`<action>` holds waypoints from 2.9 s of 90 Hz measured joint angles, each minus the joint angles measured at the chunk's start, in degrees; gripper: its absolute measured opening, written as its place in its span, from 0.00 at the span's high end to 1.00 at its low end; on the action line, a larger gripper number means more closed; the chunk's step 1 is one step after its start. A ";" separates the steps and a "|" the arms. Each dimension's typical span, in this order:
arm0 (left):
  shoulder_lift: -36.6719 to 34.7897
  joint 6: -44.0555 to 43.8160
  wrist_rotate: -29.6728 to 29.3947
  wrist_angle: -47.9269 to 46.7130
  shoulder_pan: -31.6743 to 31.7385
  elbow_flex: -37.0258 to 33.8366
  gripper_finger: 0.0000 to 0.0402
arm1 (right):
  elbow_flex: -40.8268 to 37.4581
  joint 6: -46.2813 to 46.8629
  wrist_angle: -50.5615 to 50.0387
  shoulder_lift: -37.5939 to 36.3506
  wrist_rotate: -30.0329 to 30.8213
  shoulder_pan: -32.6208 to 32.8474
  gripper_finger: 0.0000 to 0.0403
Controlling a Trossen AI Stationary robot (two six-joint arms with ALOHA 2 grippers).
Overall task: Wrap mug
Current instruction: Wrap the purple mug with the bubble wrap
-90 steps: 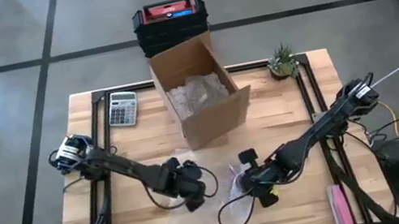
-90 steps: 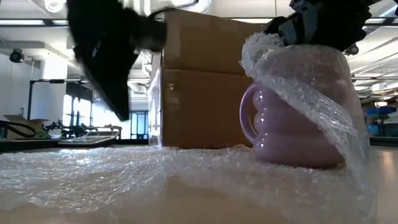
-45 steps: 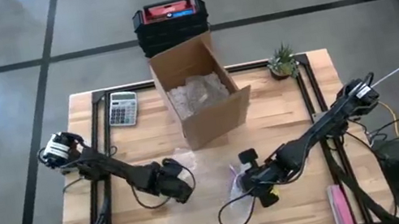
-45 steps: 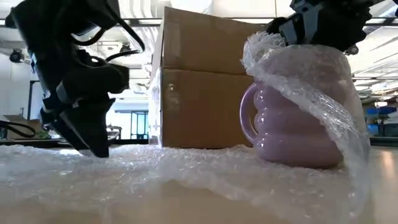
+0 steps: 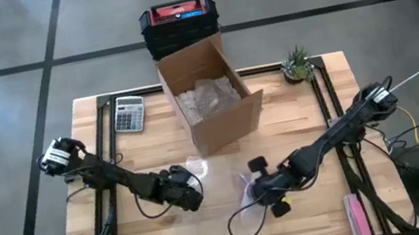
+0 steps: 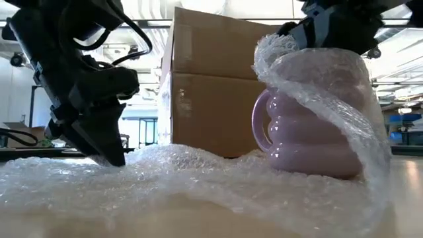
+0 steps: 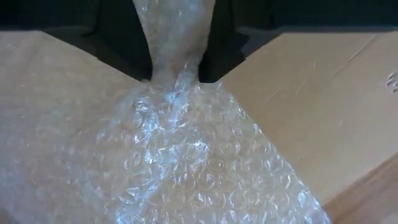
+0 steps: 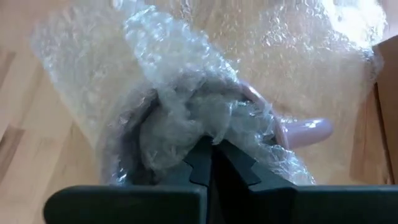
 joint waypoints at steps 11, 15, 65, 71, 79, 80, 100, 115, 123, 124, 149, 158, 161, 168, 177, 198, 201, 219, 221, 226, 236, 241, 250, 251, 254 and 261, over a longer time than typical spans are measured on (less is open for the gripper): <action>0.04 0.07 -0.13 0.18 -0.04 -0.02 0.76 | -0.93 -1.39 4.24 1.40 -4.14 -1.28 1.00; 0.04 0.07 0.09 0.35 -0.09 -0.02 0.78 | -0.65 -1.36 4.60 1.71 -4.79 -1.57 1.00; -0.51 3.21 1.32 1.48 -0.13 -0.06 0.72 | 0.44 -3.44 3.28 1.75 -4.48 -2.05 1.00; -1.15 4.38 1.30 1.50 -0.18 0.57 0.83 | 0.44 -4.16 3.27 1.75 -4.45 -2.05 1.00; -2.03 6.66 2.28 2.31 -0.54 2.21 0.97 | 0.44 -4.62 3.39 1.75 -4.44 -2.17 1.00; -2.20 6.91 2.25 2.36 -0.56 2.50 0.97 | 0.44 -4.66 3.42 1.75 -4.45 -2.18 1.00; -4.51 21.89 -1.39 6.50 -0.68 13.06 0.99 | 0.44 -4.81 3.52 1.75 -4.53 -2.53 1.00; -3.28 33.93 -1.87 12.72 -0.58 18.91 1.00 | 0.44 -4.70 3.70 1.75 -4.24 -2.57 1.00; -0.53 38.20 -1.20 16.07 0.32 20.71 1.00 | 0.83 -4.01 3.14 1.75 -4.17 -2.66 1.00; -0.12 38.63 -0.93 16.72 0.40 20.92 1.00 | 0.92 -3.94 3.00 1.76 -4.17 -2.66 1.00; 12.39 44.83 6.32 23.95 2.16 27.54 1.00 | 2.36 -4.27 1.27 1.86 -4.06 -2.71 1.00; 15.33 44.74 6.30 21.88 2.45 30.43 1.00 | 4.10 -3.36 -3.50 1.84 -4.36 -2.68 1.00; 16.05 44.41 6.01 21.03 2.50 31.39 1.00 | 4.91 -3.38 -6.04 1.76 -4.46 -2.66 1.00; 16.79 43.94 5.93 19.96 2.70 32.62 1.00 | 7.31 -2.70 -13.79 1.27 -4.91 -2.64 1.00; 16.70 43.91 5.91 19.45 2.82 33.08 1.00 | 10.21 -1.07 -22.52 0.23 -6.17 -2.60 1.00; 16.17 43.51 6.81 17.90 2.84 33.01 1.00 | 13.25 -2.57 -24.71 -4.11 -7.02 -2.42 1.00; 16.17 43.47 6.78 17.89 2.84 33.01 1.00 | 12.97 -3.31 -22.60 -4.62 -6.78 -2.44 1.00; 16.13 43.19 6.51 18.37 2.95 32.97 1.00 | 10.03 -6.30 -12.01 -2.60 -6.60 -2.68 1.00; 16.12 43.08 6.50 18.35 2.95 32.96 1.00 | 9.68 -6.34 -12.02 -2.05 -6.69 -2.71 1.00; 16.06 42.71 6.39 17.62 2.93 32.86 1.00 | 8.62 -5.87 -12.88 -1.06 -6.76 -2.84 1.00; 15.61 42.68 7.77 16.68 2.86 32.81 1.00 | 6.50 -3.67 -11.57 -0.19 -6.63 -3.08 1.00; 14.68 41.91 8.93 15.79 2.86 32.75 1.00 | 5.88 -2.47 -10.86 -0.15 -6.62 -3.12 1.00; 12.20 41.27 9.08 12.86 3.05 32.75 1.00 | 4.46 -1.28 -9.72 -0.28 -5.93 -3.39 1.00; 11.90 41.27 9.03 12.73 3.09 32.76 1.00 | 4.33 -1.22 -9.57 -0.31 -5.86 -3.41 1.00; 10.92 41.26 8.58 11.70 3.18 32.77 1.00 | 3.93 -1.17 -9.26 -0.17 -5.60 -3.49 1.00; 10.13 41.27 7.13 11.13 3.11 32.77 1.00 | 3.18 -1.33 -8.44 -0.26 -5.67 -3.98 1.00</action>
